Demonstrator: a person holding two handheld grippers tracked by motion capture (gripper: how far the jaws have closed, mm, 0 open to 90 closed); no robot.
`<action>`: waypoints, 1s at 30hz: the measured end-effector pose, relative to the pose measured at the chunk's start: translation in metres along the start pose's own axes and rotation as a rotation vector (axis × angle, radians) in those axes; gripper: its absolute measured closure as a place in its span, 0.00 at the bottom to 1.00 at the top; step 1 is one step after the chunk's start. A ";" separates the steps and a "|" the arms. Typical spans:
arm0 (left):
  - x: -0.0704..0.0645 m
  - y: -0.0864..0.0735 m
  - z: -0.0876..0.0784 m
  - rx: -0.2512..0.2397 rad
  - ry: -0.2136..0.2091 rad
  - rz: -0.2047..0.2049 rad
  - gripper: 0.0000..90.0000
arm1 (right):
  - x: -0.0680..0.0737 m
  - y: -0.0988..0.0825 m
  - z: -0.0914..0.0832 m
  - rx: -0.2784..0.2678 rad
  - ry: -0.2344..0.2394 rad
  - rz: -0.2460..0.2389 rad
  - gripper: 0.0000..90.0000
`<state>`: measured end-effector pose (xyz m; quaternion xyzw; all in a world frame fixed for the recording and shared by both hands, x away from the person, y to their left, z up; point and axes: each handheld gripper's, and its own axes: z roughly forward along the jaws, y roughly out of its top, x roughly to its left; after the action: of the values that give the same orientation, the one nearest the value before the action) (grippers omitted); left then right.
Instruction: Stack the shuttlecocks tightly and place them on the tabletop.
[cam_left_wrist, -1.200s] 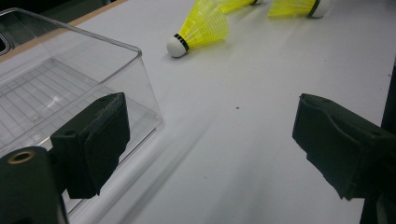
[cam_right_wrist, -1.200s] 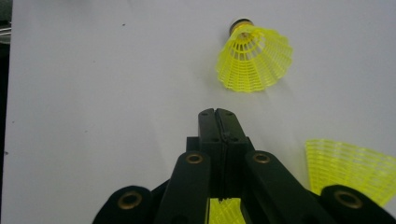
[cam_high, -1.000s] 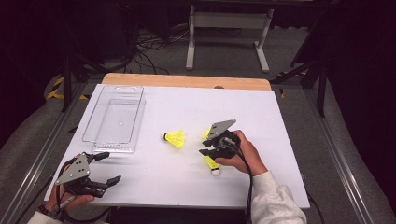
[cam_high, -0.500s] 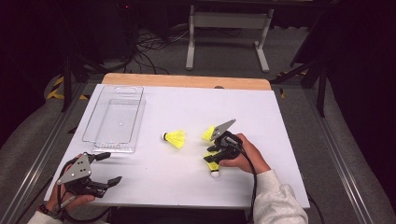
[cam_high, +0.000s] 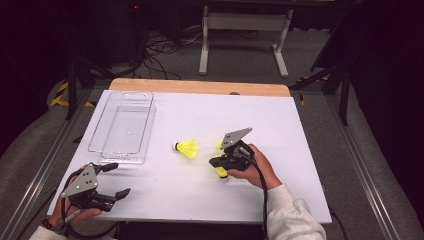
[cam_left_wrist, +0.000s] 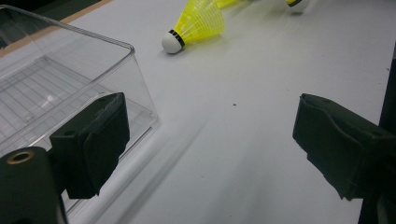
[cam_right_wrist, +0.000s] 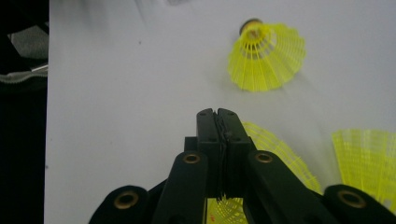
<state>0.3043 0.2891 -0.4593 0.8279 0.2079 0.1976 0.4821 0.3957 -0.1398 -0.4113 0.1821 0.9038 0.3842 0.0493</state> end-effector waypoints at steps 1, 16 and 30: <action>0.000 0.000 0.000 -0.002 0.001 0.003 0.13 | 0.002 0.004 0.002 -0.032 -0.009 0.002 0.99; -0.001 0.000 -0.001 -0.006 0.001 0.008 0.13 | 0.016 0.018 0.028 -0.177 -0.030 0.027 0.99; -0.001 0.001 -0.002 -0.008 0.000 0.010 0.13 | 0.023 0.000 0.021 -0.113 -0.097 0.000 0.90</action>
<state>0.3020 0.2895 -0.4581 0.8269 0.2028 0.2010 0.4845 0.3787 -0.1171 -0.4252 0.1976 0.8772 0.4253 0.1034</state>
